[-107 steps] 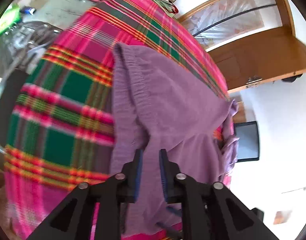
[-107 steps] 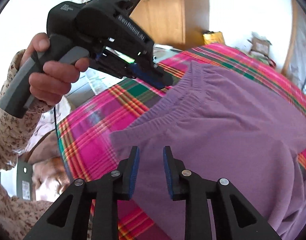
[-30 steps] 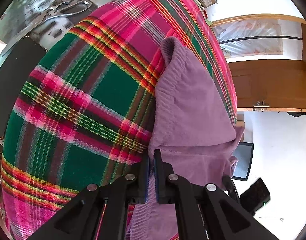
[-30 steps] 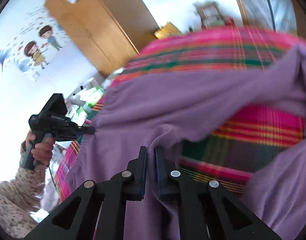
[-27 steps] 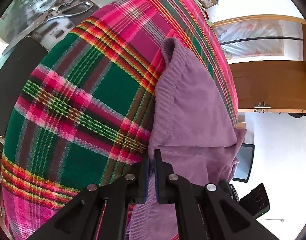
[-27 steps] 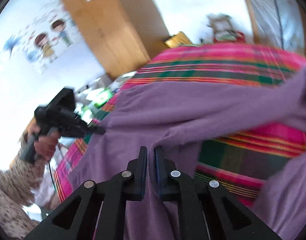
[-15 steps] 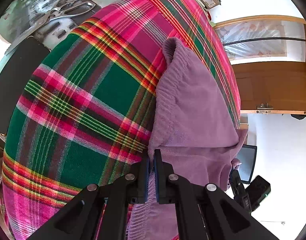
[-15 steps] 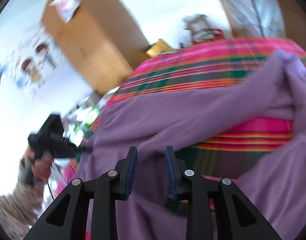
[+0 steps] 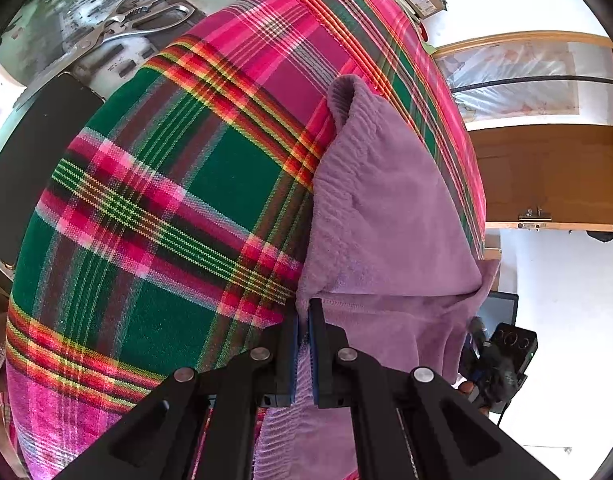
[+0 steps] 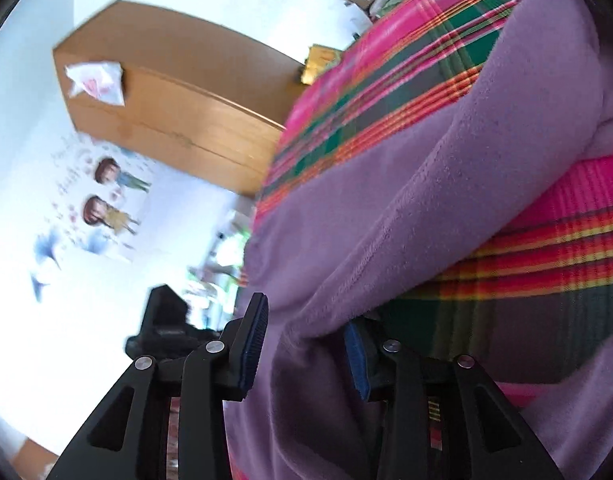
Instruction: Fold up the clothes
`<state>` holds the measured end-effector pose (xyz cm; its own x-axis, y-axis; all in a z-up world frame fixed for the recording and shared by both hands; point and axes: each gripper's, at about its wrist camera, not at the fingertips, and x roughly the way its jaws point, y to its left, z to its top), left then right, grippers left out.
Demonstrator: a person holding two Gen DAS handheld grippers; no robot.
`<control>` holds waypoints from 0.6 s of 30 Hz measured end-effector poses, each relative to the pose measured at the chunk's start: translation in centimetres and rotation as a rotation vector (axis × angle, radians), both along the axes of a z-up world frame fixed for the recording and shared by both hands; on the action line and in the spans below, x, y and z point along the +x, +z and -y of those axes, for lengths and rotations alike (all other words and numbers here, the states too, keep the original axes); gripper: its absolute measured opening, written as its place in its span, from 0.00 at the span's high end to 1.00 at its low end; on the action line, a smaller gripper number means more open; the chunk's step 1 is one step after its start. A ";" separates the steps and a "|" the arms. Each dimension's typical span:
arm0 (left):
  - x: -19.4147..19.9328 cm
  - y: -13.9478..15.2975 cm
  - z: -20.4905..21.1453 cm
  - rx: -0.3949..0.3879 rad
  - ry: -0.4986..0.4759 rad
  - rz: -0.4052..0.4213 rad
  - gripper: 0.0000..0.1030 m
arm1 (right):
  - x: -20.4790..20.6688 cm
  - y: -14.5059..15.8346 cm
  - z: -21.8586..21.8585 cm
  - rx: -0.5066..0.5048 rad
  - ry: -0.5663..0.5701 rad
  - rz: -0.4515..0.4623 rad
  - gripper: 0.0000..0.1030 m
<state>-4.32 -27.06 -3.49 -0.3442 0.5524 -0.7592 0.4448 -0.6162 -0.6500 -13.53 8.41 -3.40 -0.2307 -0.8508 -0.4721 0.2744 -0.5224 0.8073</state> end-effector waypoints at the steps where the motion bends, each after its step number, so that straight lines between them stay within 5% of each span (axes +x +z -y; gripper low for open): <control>1: -0.1 0.0 -0.1 -0.005 -0.001 0.001 0.95 | 0.2 0.3 0.0 0.044 -0.007 -0.013 0.91; 12: -1.3 0.4 -1.6 -0.027 -0.006 -0.002 0.95 | 0.8 6.4 -1.7 0.230 -0.092 -0.230 0.97; 18: -1.8 0.5 -2.3 -0.043 -0.010 -0.002 0.94 | -1.4 3.1 -1.0 0.422 -0.103 -0.197 0.97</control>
<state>-6.15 -24.75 -2.96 -0.3403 0.5224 -0.7818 0.4377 -0.6479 -0.6234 -14.90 9.41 -0.26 -0.4234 -0.5618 -0.7107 0.3303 -0.8262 0.4563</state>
